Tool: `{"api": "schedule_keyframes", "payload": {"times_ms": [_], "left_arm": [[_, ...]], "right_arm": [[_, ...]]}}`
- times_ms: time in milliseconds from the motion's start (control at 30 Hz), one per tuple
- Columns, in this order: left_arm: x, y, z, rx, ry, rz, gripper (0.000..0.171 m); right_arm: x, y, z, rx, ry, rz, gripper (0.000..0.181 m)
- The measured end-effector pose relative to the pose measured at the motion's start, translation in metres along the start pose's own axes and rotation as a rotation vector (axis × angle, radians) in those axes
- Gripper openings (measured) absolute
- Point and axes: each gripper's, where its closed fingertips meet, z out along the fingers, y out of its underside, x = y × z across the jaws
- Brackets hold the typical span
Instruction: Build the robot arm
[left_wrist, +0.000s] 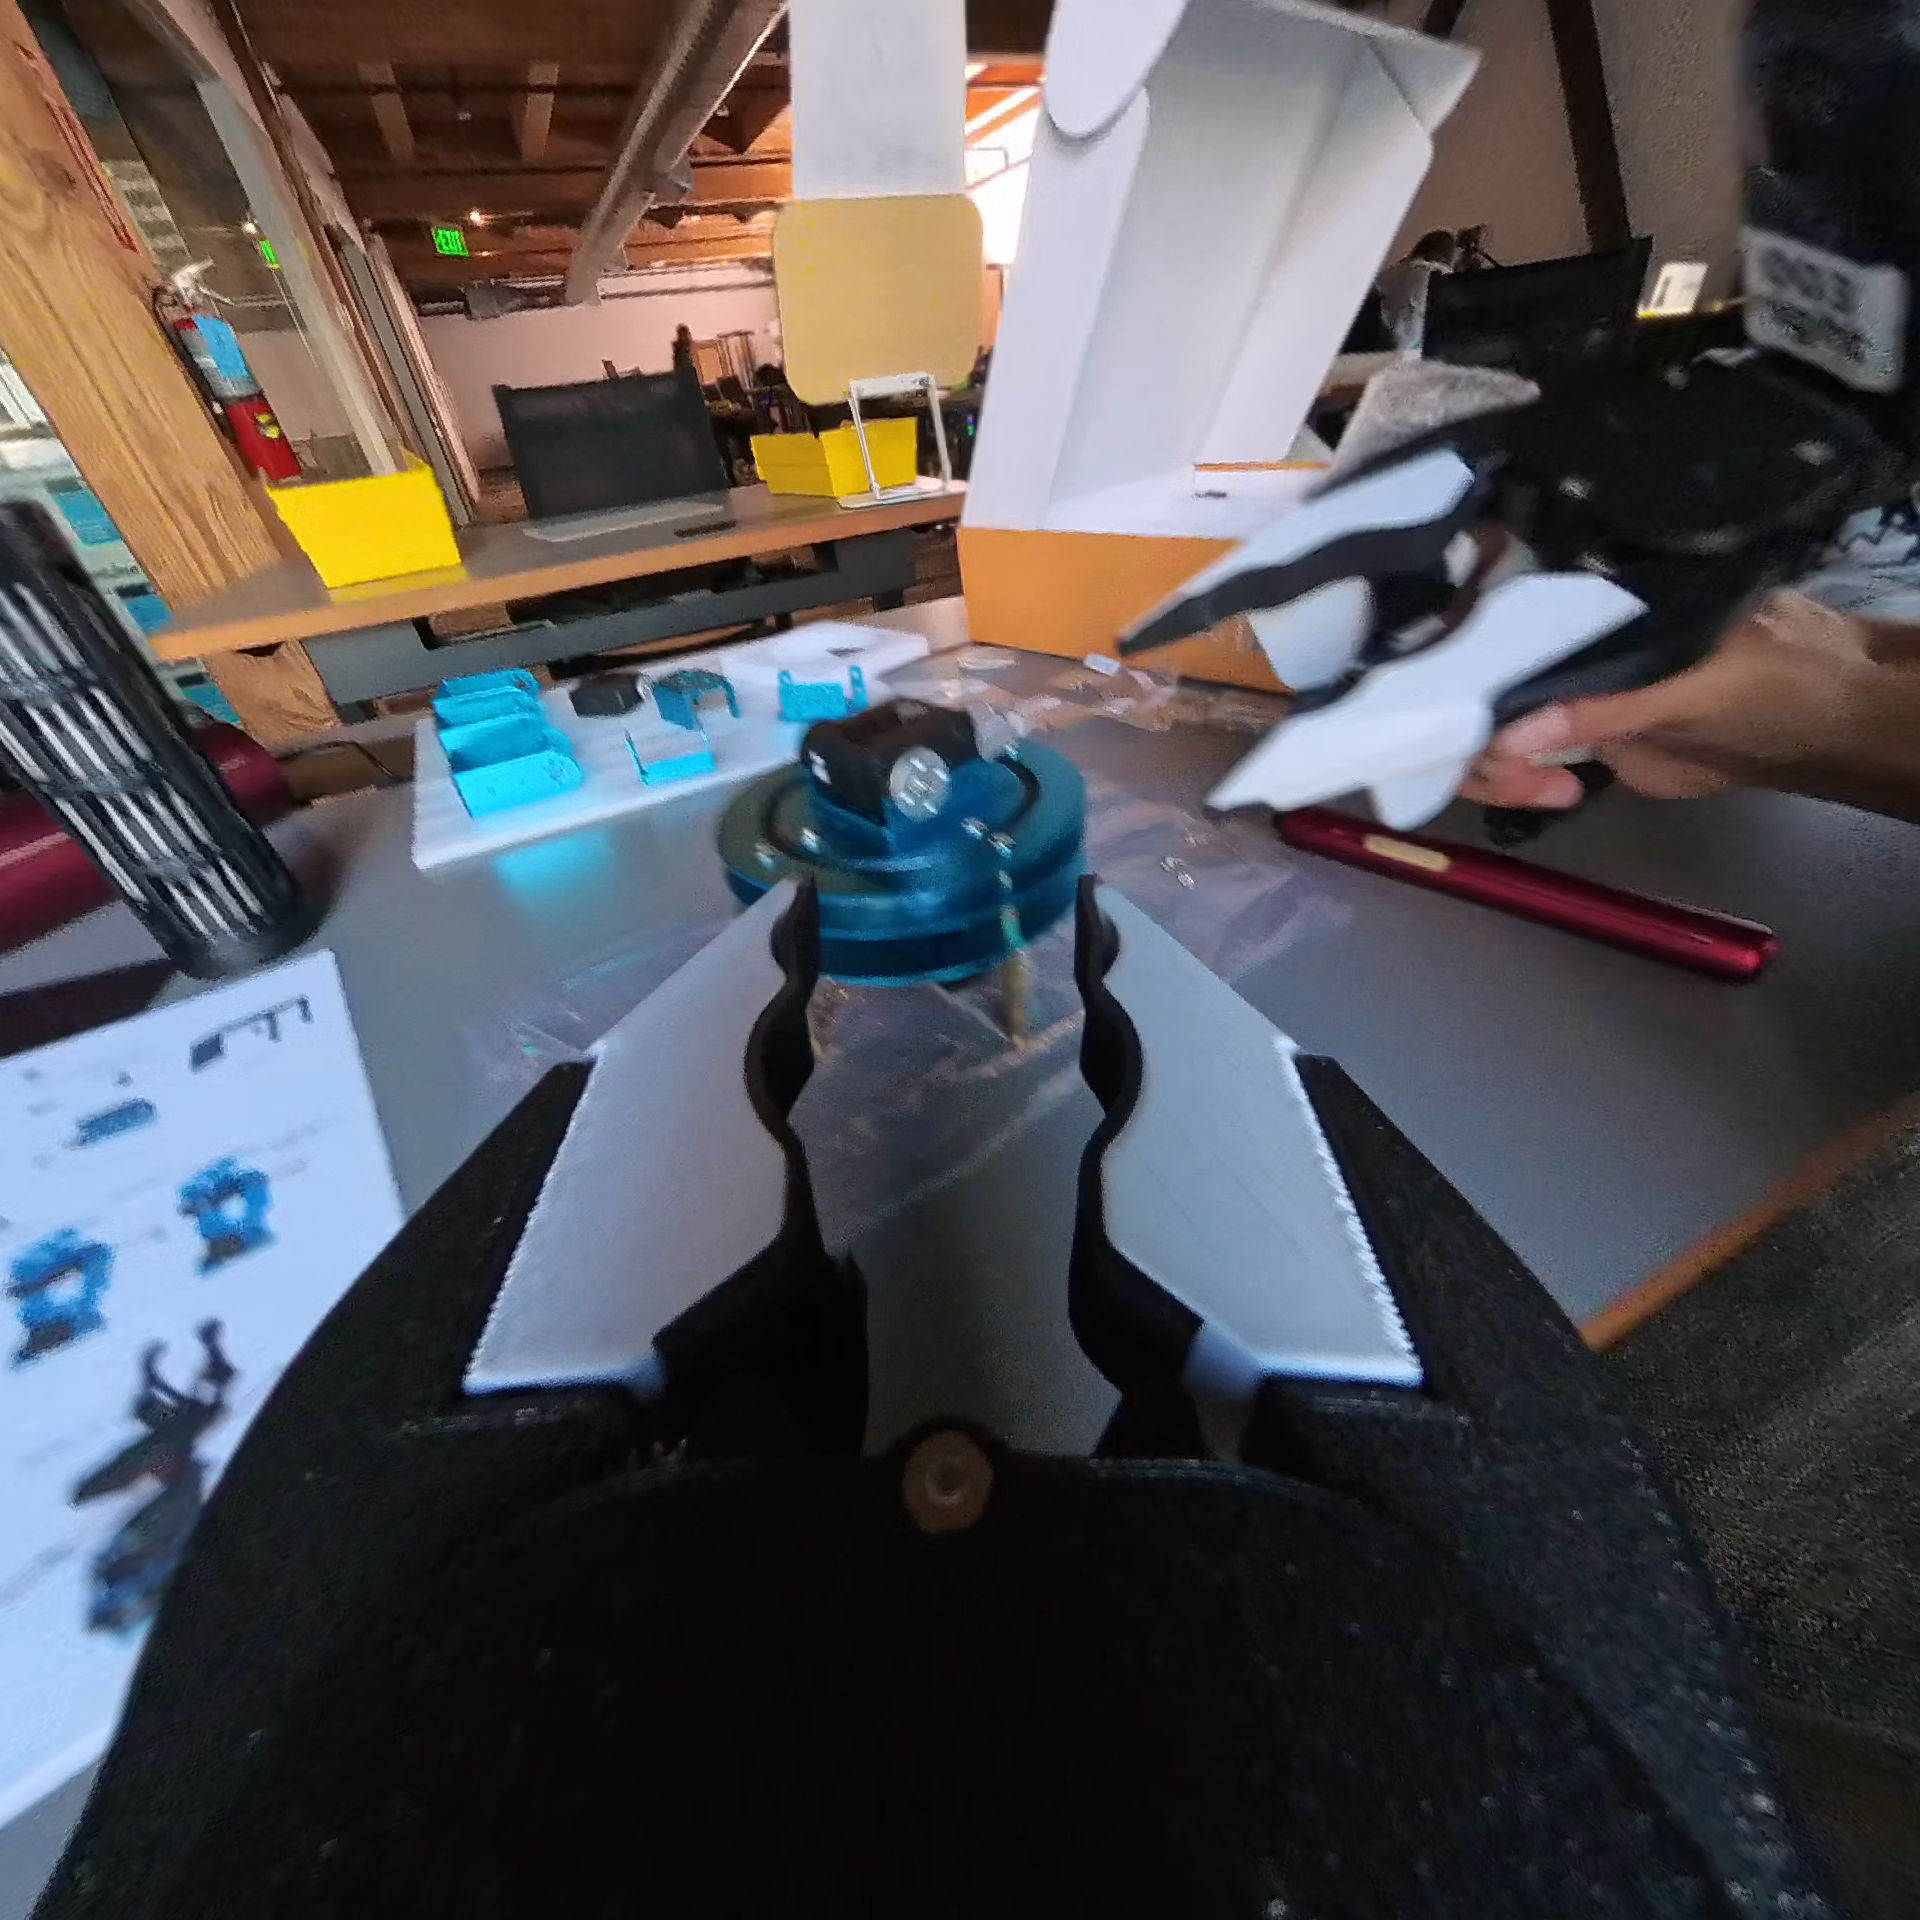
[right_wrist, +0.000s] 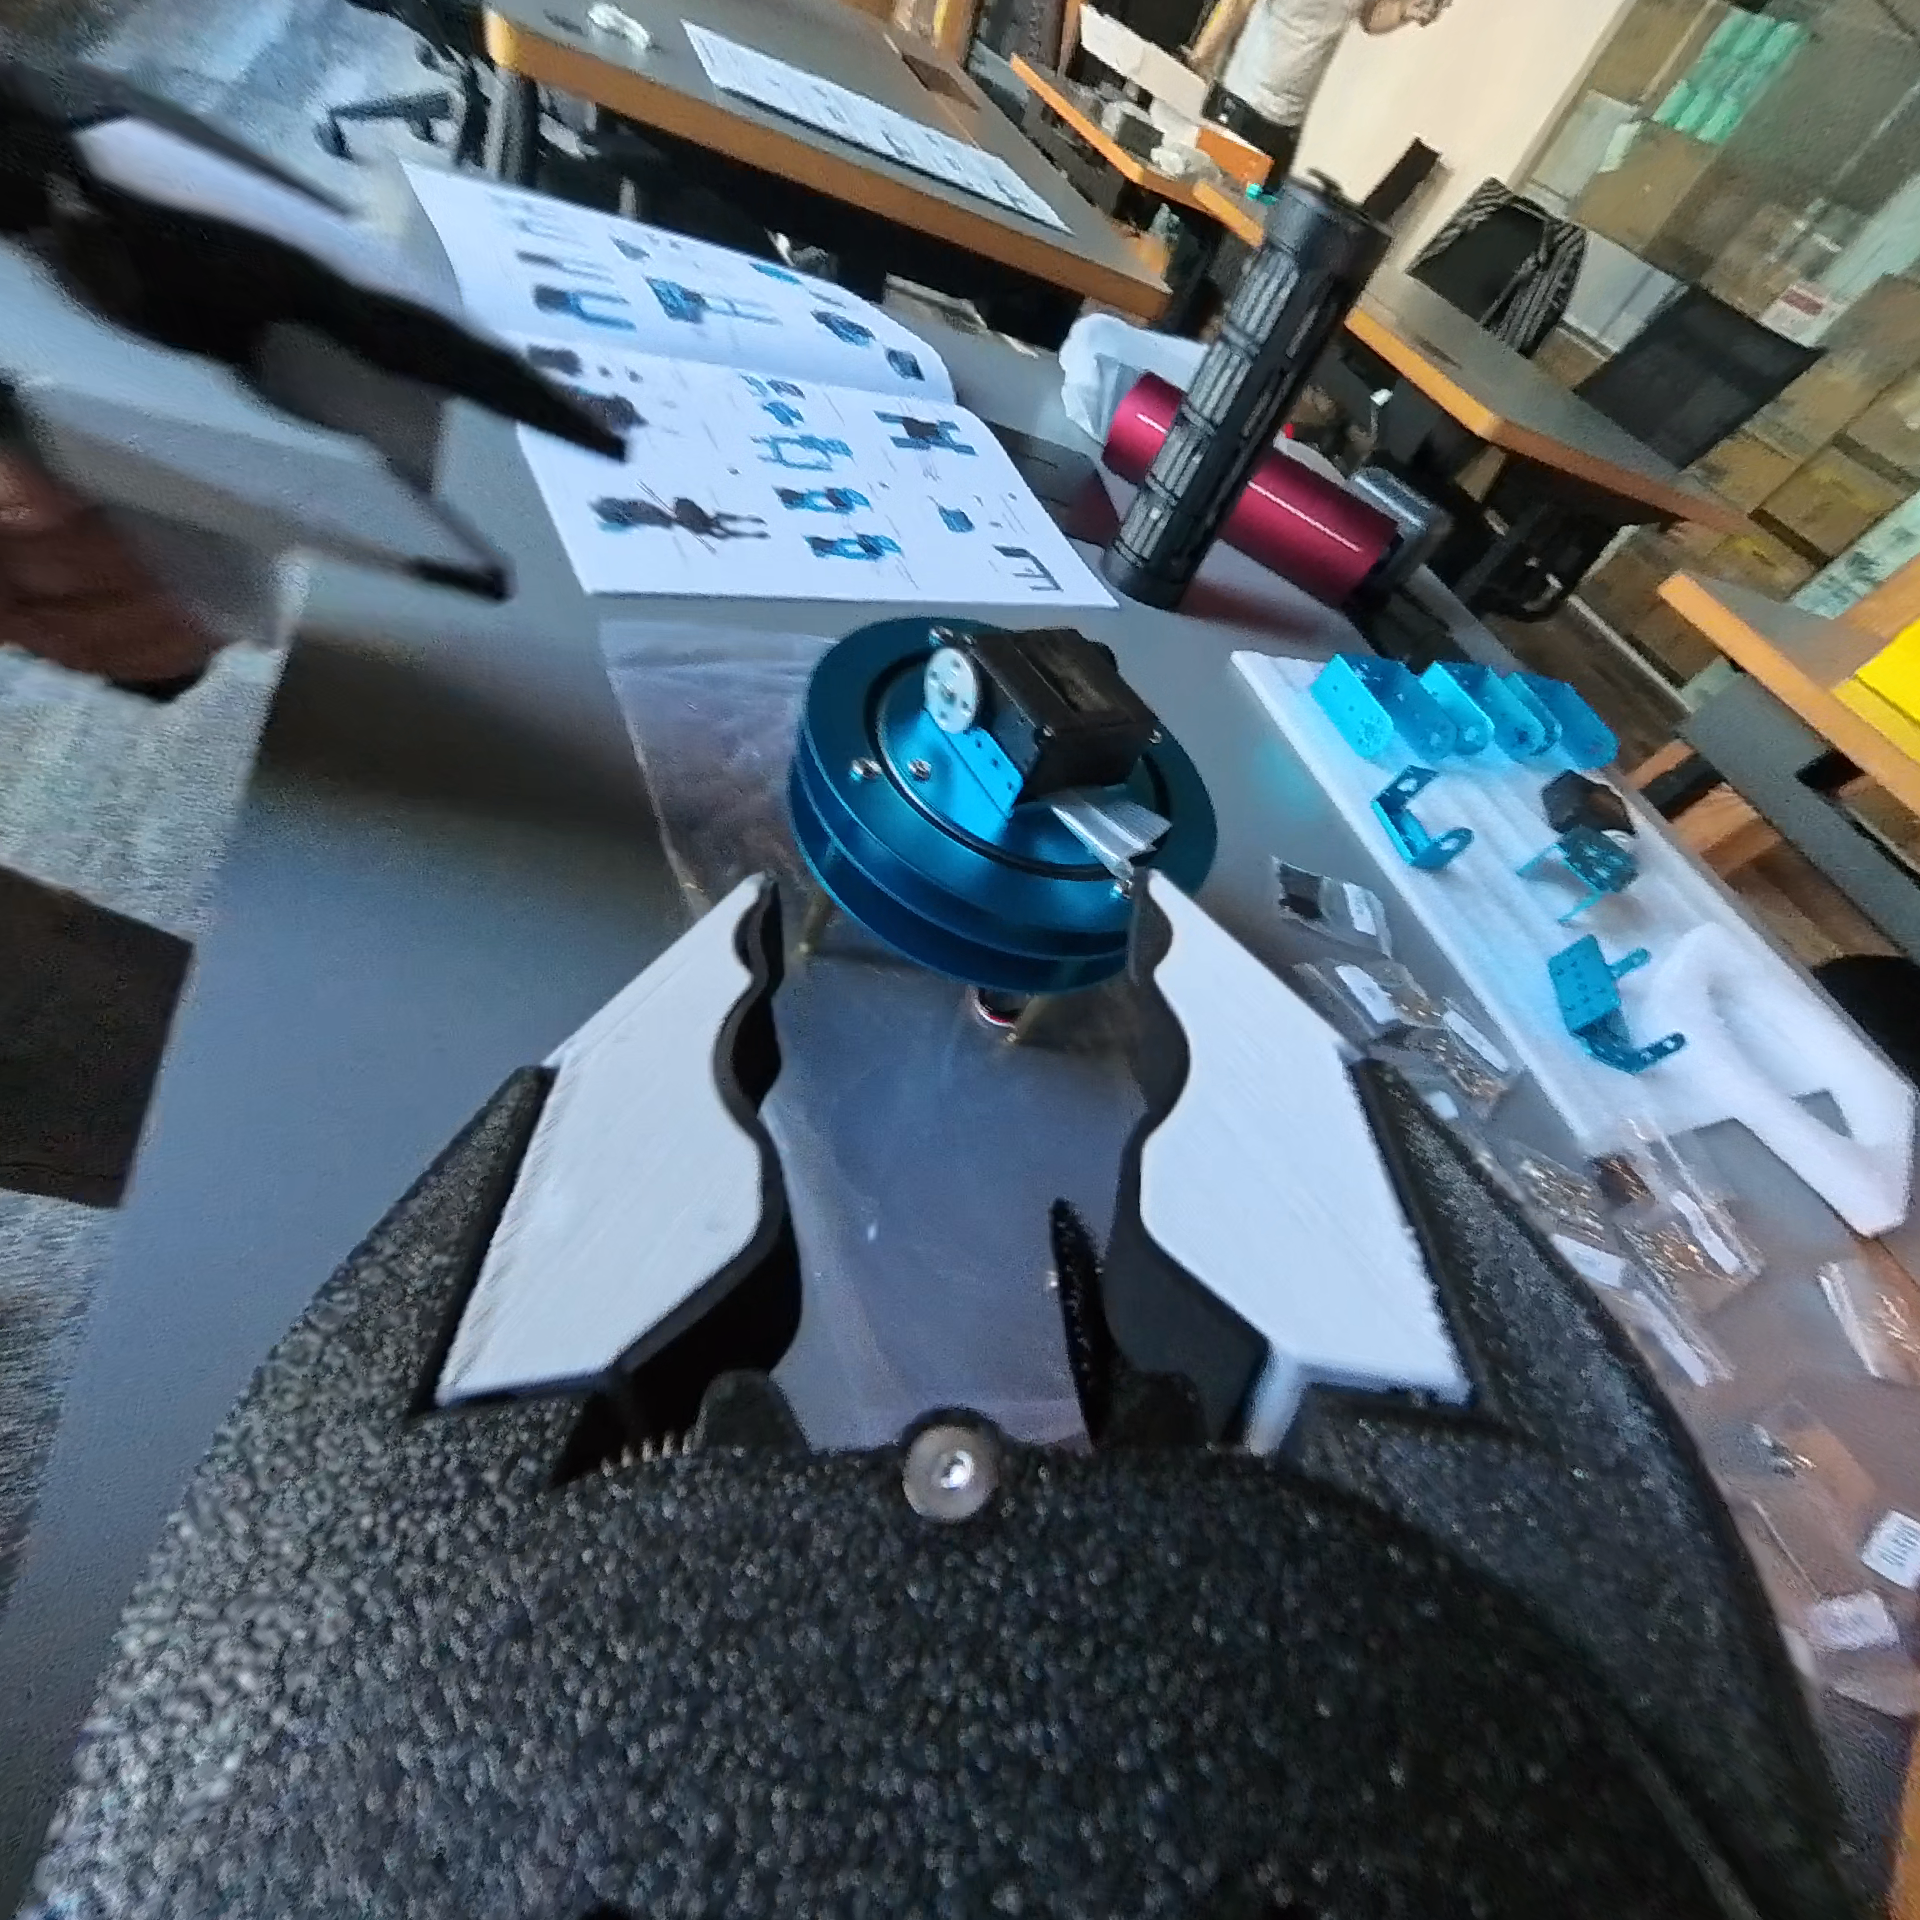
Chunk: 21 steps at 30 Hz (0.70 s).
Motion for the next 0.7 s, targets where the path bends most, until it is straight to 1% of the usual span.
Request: {"api": "schedule_keyframes", "payload": {"times_ms": [67,100,167,233,267,300,333,367,433,467,500,533,567,600,633,667,700], "left_arm": [[-0.026,-0.019,0.01,0.001,0.032,-0.018,0.049],[-0.039,-0.029,0.02,0.006,0.063,-0.017,0.049],[-0.061,-0.042,0.046,-0.016,0.156,0.027,0.05],[-0.071,-0.049,0.069,-0.029,0.31,0.067,0.047],[-0.068,-0.051,0.075,-0.025,0.429,0.06,0.046],[-0.062,-0.052,0.077,-0.031,0.56,0.032,0.042],[-0.061,-0.052,0.079,-0.029,0.646,-0.002,0.04],[-0.06,-0.05,0.081,-0.028,0.703,-0.018,0.041],[-0.062,-0.037,0.087,-0.029,0.732,0.006,0.038],[-0.06,-0.03,0.088,-0.004,0.751,0.014,0.026],[-0.059,-0.024,0.091,0.019,0.766,0.014,0.017],[-0.056,-0.018,0.092,0.005,0.782,0.017,0.017],[-0.05,-0.016,0.091,-0.027,0.801,0.043,0.019],[-0.048,-0.02,0.09,0.005,0.788,0.075,0.017],[-0.052,-0.023,0.093,0.056,0.745,0.09,0.008],[-0.054,-0.019,0.094,0.056,0.729,0.115,0.002],[-0.056,-0.014,0.093,0.028,0.729,0.142,0.0]], "right_arm": [[-0.006,-0.011,-0.003,0.051,-0.047,0.029,0.063],[-0.01,-0.017,-0.003,0.078,-0.098,0.079,0.061],[-0.014,-0.024,0.007,0.084,-0.197,0.158,0.063],[0.004,-0.017,0.024,0.04,-0.184,0.066,0.069],[0.017,-0.017,0.029,0.044,-0.185,0.062,0.064],[0.021,-0.019,0.029,0.074,-0.256,0.078,0.06],[0.024,-0.022,0.026,0.123,-0.313,0.098,0.059],[0.027,-0.02,0.024,0.167,-0.349,0.111,0.055],[0.025,-0.008,0.026,0.156,-0.41,0.068,0.055],[0.023,-0.005,0.027,0.155,-0.434,0.027,0.052],[0.023,-0.004,0.029,0.158,-0.444,0.001,0.05],[0.027,-0.008,0.03,0.177,-0.438,-0.009,0.04],[0.03,-0.015,0.029,0.209,-0.437,-0.01,0.027],[0.031,-0.019,0.029,0.222,-0.455,-0.005,0.015],[0.032,-0.021,0.03,0.211,-0.468,-0.005,0.006],[0.036,-0.02,0.035,0.188,-0.444,-0.006,0.0],[0.041,-0.015,0.043,0.146,-0.404,-0.017,0.0]]}}
